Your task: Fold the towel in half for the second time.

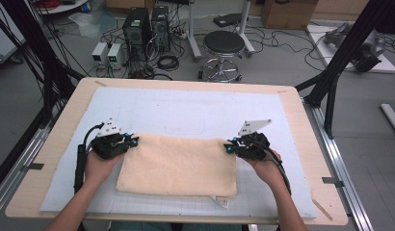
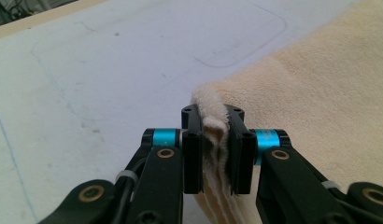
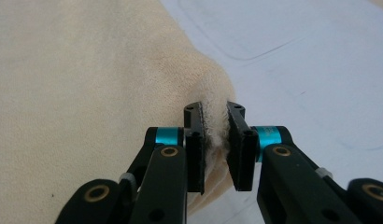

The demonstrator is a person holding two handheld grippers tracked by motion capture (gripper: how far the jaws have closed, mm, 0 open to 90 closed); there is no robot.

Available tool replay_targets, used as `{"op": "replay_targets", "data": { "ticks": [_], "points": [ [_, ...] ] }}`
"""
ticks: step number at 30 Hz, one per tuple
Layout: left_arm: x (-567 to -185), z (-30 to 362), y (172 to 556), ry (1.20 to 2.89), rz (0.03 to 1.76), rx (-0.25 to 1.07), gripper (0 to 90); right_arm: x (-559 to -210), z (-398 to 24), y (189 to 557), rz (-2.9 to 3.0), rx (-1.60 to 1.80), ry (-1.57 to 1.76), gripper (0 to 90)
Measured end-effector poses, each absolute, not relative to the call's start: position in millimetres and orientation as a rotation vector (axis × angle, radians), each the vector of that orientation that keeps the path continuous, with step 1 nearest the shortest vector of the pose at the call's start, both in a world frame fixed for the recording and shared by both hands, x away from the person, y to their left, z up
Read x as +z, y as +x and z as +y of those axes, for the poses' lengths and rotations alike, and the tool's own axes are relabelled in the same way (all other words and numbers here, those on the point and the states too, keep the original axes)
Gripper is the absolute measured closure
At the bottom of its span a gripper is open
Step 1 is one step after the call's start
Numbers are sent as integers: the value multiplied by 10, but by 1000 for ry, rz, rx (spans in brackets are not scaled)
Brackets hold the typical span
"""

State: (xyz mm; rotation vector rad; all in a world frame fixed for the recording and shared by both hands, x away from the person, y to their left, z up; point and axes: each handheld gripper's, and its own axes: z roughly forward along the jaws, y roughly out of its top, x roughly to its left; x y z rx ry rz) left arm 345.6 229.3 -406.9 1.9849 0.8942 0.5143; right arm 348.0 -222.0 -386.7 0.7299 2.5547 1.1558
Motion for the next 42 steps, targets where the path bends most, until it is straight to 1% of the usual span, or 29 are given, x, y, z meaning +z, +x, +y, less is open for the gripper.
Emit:
{"op": "replay_targets", "data": {
  "ticks": [7, 14, 20, 21, 23, 24, 25, 26, 27, 30, 35, 38, 42],
  "points": [
    [-4006, 2249, 3755, 1964, 935, 534, 786, -3794, -2253, 3825, 2520, 1181, 806, 795],
    [-3964, 2231, 4058, 1966, 985, 547, 786, -3795, -2228, 4120, 2489, 1174, 855, 794],
    [-3881, 2227, 4244, 1954, 1017, 560, 786, -3757, -2201, 4353, 2451, 1169, 905, 793],
    [-3876, 2239, 4258, 1931, 1011, 566, 785, -3752, -2198, 4388, 2451, 1174, 919, 793],
    [-3898, 2261, 4288, 1894, 1023, 562, 785, -3752, -2185, 4442, 2444, 1166, 928, 792],
    [-3925, 2268, 4308, 1908, 1020, 559, 784, -3758, -2180, 4471, 2442, 1165, 930, 791],
    [-3964, 2263, 4327, 1930, 1017, 561, 775, -3769, -2174, 4493, 2443, 1157, 935, 786],
    [-3995, 2253, 4340, 1959, 1028, 571, 748, -3789, -2170, 4517, 2445, 1149, 944, 767],
    [-4017, 2253, 4350, 1973, 1038, 574, 711, -3817, -2165, 4534, 2440, 1140, 949, 713],
    [-4034, 2278, 4341, 1957, 1065, 557, 618, -3896, -2189, 4562, 2434, 1109, 1015, 584],
    [-3965, 2307, 4254, 1958, 1022, 512, 566, -3912, -2253, 4443, 2433, 1144, 1007, 565],
    [-3964, 2288, 4132, 1946, 964, 525, 574, -3922, -2240, 4317, 2453, 1137, 975, 562],
    [-4032, 2284, 3984, 1961, 942, 496, 577, -3945, -2213, 4177, 2466, 1148, 951, 550]
  ]
}}
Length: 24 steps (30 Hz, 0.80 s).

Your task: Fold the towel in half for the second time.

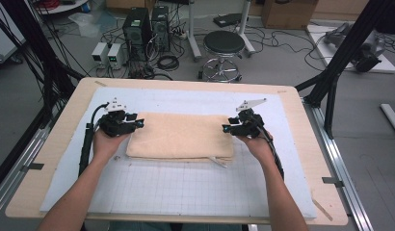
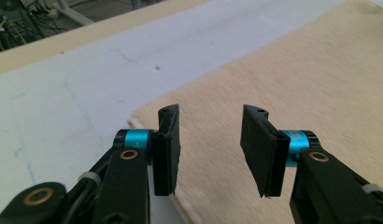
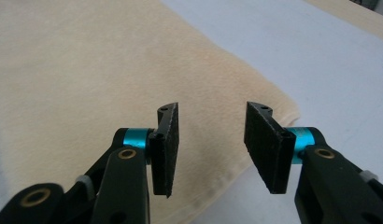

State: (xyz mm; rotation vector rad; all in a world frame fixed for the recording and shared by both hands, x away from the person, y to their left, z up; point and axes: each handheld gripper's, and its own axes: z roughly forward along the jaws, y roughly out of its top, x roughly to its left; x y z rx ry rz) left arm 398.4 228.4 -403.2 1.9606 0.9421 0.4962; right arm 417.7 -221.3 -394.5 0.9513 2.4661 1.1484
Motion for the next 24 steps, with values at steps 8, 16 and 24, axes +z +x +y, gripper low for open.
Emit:
{"op": "replay_targets", "data": {
  "ticks": [8, 16, 24],
  "points": [
    [-4143, 2326, 3753, 1983, 899, 405, 559, -4003, -2153, 3965, 2481, 1178, 890, 549],
    [-4215, 2270, 3560, 2026, 841, 382, 565, -3997, -2035, 3763, 2548, 1126, 817, 524],
    [-4249, 2257, 3468, 2035, 821, 376, 561, -4054, -2092, 3612, 2510, 1119, 801, 531]
  ]
}}
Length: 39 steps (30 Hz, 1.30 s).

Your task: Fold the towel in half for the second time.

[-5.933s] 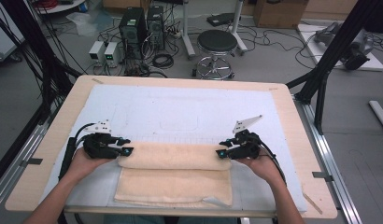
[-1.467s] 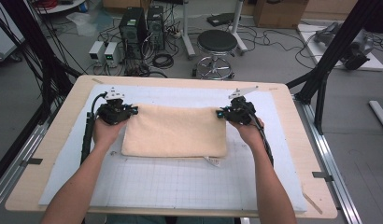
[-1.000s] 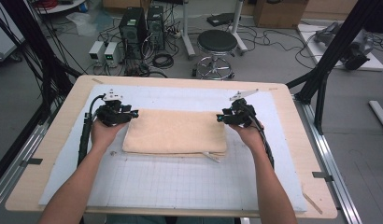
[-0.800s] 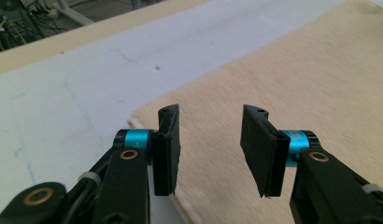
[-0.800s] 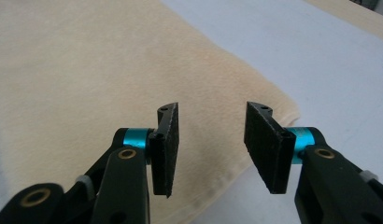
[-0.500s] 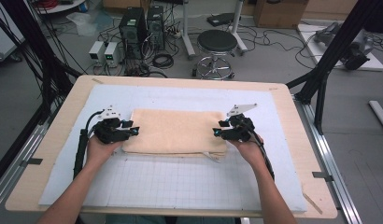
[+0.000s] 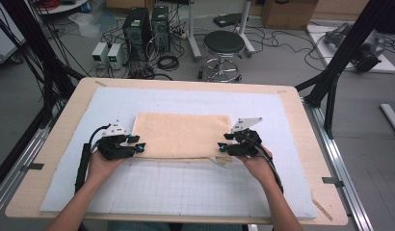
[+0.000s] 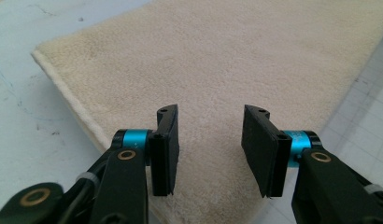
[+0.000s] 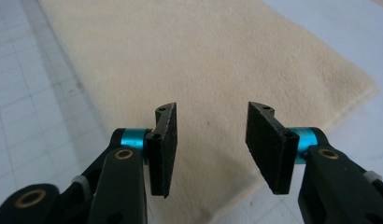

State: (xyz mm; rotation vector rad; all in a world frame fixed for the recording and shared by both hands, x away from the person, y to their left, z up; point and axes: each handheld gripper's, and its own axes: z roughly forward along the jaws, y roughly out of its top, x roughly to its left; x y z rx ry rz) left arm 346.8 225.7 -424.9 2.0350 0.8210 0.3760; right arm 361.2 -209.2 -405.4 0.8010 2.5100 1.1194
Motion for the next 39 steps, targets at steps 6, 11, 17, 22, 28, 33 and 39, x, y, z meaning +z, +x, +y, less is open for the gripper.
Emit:
{"op": "replay_targets", "data": {
  "ticks": [6, 11, 17, 22, 28, 33, 39],
  "points": [
    [-4312, 2251, 3457, 2064, 825, 362, 551, -4202, -2137, 3560, 2537, 1087, 805, 509],
    [-4356, 2269, 3452, 2074, 836, 349, 551, -4264, -2088, 3573, 2567, 1037, 785, 509],
    [-4374, 2244, 3448, 2087, 830, 367, 547, -4341, -2144, 3537, 2533, 1104, 821, 512],
    [-4369, 2244, 3432, 2070, 831, 369, 538, -4326, -2147, 3541, 2522, 1119, 831, 493],
    [-4299, 2281, 3417, 2016, 828, 373, 496, -4240, -2204, 3549, 2460, 1194, 871, 393],
    [-4230, 2315, 3375, 1982, 823, 358, 408, -4192, -2246, 3531, 2416, 1249, 922, 297],
    [-4177, 2315, 3324, 1968, 827, 356, 271, -4130, -2246, 3459, 2380, 1267, 926, 199]
  ]
}}
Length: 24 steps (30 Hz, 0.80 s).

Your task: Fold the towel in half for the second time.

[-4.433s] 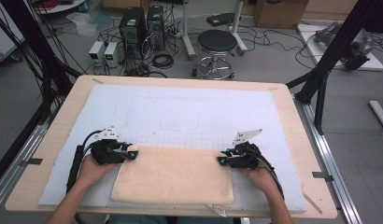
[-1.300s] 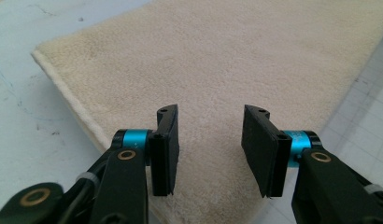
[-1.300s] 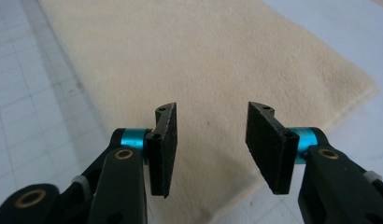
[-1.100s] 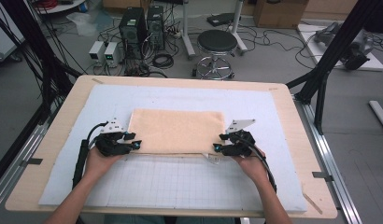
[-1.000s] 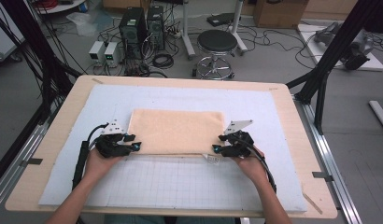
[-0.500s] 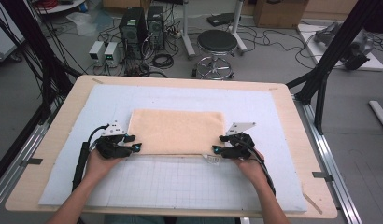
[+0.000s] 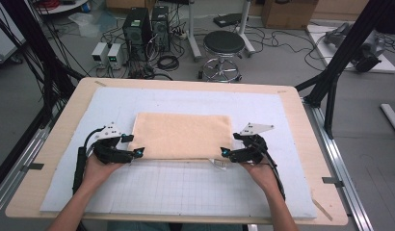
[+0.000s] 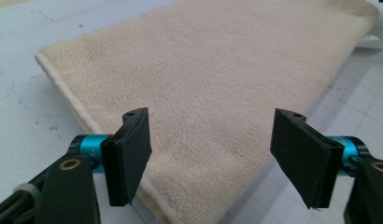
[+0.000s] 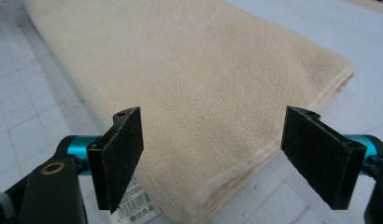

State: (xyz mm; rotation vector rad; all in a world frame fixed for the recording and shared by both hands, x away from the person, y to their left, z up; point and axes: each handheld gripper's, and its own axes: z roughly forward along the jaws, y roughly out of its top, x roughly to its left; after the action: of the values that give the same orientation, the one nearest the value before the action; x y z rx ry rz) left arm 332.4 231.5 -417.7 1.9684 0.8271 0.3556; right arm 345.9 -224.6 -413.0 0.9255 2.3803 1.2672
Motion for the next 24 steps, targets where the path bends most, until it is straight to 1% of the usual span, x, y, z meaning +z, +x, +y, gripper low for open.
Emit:
{"op": "replay_targets", "data": {
  "ticks": [4, 6, 17, 24],
  "points": [
    [-4157, 2316, 3310, 1959, 829, 336, 202, -4077, -2259, 3404, 2356, 1296, 913, 150],
    [-4142, 2320, 3296, 1952, 831, 348, 178, -4060, -2273, 3373, 2338, 1317, 908, 134],
    [-4097, 2338, 3215, 1936, 832, 369, 64, -3993, -2340, 3253, 2288, 1335, 892, 124],
    [-4091, 2343, 3205, 1919, 833, 376, 63, -3996, -2355, 3216, 2285, 1338, 894, 124]
  ]
}}
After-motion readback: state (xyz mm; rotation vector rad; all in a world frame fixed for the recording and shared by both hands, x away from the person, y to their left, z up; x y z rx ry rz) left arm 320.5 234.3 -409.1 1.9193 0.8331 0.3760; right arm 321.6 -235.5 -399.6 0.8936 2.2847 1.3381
